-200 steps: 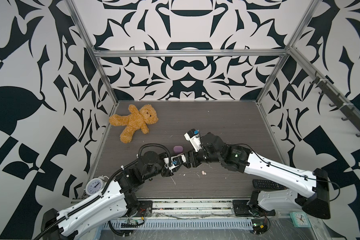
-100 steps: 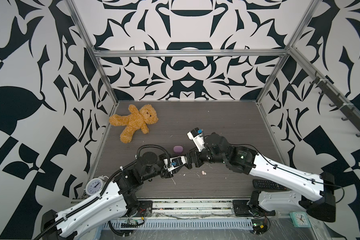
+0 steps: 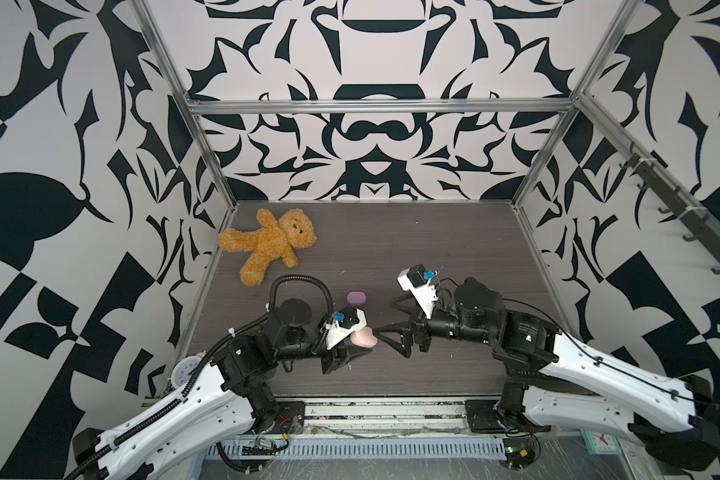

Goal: Insert the wireless bluetooth earbuds into the charging case
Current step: 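Open the right gripper to release the case and draw both grippers apart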

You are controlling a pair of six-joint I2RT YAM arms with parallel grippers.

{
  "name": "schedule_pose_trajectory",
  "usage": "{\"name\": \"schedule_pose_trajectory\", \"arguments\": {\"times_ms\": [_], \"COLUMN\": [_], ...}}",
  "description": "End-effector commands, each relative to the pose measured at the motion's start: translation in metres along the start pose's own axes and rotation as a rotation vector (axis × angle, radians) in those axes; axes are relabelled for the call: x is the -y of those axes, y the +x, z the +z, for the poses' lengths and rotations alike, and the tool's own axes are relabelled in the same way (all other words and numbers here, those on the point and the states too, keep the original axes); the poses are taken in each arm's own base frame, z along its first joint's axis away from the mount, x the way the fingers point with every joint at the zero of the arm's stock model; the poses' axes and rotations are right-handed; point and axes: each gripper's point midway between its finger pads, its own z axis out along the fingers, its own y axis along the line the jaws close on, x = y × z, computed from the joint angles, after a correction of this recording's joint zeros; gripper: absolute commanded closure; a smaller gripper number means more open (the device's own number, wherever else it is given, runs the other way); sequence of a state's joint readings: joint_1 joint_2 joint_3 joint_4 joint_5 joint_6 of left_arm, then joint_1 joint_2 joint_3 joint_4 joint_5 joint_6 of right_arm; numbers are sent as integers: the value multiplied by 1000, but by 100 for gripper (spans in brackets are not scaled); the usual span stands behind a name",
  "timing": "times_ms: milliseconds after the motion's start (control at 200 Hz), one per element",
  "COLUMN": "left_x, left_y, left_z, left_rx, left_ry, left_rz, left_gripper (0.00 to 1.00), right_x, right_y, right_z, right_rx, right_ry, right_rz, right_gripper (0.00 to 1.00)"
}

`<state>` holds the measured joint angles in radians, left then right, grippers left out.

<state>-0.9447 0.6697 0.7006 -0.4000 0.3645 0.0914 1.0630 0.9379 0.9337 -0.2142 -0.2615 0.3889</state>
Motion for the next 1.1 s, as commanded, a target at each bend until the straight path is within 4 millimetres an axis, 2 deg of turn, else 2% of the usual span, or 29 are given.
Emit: {"name": "schedule_pose_trajectory", "arguments": {"times_ms": [0, 75, 245, 535, 715, 1095], "left_x": [16, 18, 19, 18, 23, 26], "left_y": [2, 5, 11, 8, 8, 8], "left_z": [-6, -4, 1, -7, -9, -9], "left_rx": [-63, -90, -95, -12, 14, 17], "left_ry": [79, 93, 116, 109, 136, 167], "left_rz": [-176, -199, -203, -159, -146, -137], "left_gripper": [100, 100, 100, 100, 100, 100], "right_x": [-29, -35, -32, -26, -31, -20], "right_y": [-10, -6, 6, 30, 34, 39], "right_z": [-8, -9, -7, 6, 10, 20], "right_rx": [58, 54, 31, -35, -48, -77], "right_ry": [-147, -184, -187, -174, -178, -115], "right_rz": [-130, -152, -174, -197, -224, -246], "right_gripper": [0, 0, 0, 0, 1, 3]}}
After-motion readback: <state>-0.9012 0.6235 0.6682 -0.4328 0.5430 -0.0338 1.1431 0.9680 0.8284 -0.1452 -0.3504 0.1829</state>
